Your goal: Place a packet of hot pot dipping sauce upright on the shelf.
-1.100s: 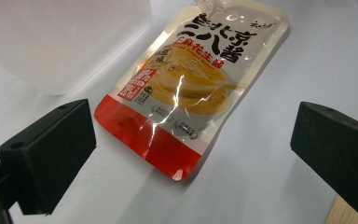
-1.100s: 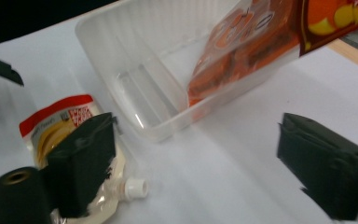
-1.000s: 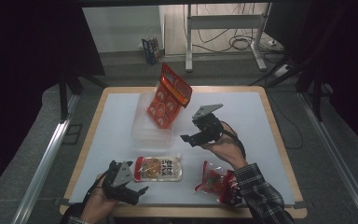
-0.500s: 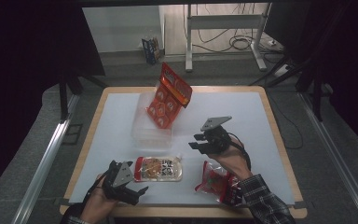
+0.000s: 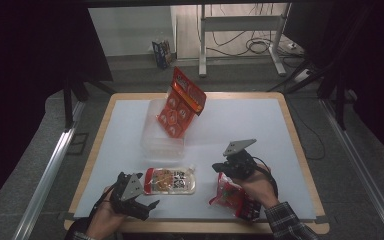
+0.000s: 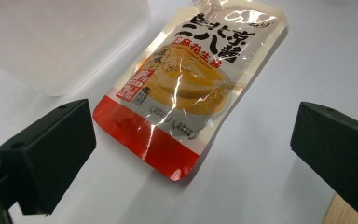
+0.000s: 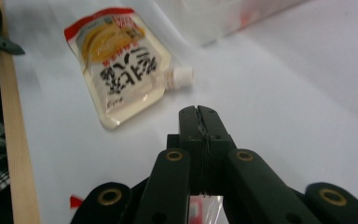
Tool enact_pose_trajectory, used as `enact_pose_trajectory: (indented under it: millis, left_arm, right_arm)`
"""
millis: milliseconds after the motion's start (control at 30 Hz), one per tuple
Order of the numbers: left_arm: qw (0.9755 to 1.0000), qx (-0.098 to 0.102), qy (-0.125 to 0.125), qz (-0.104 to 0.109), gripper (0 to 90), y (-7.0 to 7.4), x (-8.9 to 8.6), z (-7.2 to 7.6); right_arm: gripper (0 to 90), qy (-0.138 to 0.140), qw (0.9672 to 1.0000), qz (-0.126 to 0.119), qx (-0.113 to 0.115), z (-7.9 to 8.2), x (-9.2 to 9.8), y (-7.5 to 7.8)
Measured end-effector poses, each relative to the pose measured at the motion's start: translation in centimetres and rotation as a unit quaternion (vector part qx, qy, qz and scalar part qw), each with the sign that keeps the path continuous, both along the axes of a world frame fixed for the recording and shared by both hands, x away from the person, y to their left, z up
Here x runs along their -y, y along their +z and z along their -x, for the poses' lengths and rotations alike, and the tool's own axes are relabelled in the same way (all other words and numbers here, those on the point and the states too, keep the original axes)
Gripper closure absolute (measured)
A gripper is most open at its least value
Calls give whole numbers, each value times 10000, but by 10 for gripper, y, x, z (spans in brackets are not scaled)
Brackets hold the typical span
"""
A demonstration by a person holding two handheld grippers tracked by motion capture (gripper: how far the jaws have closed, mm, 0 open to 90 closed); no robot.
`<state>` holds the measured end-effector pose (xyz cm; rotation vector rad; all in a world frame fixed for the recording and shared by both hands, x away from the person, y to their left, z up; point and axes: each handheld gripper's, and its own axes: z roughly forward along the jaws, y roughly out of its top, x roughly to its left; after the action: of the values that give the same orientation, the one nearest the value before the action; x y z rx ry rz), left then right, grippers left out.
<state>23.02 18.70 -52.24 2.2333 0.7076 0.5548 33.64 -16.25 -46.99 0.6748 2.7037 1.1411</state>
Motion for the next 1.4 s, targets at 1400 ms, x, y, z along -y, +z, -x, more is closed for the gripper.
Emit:
enact_pose_trajectory:
  millis: [1400]
  left_arm:
    - [9999, 39, 105, -30, 0, 0, -1, -1]
  right_arm:
    - [889, -563, 9951, 796, -156, 76, 45, -38]
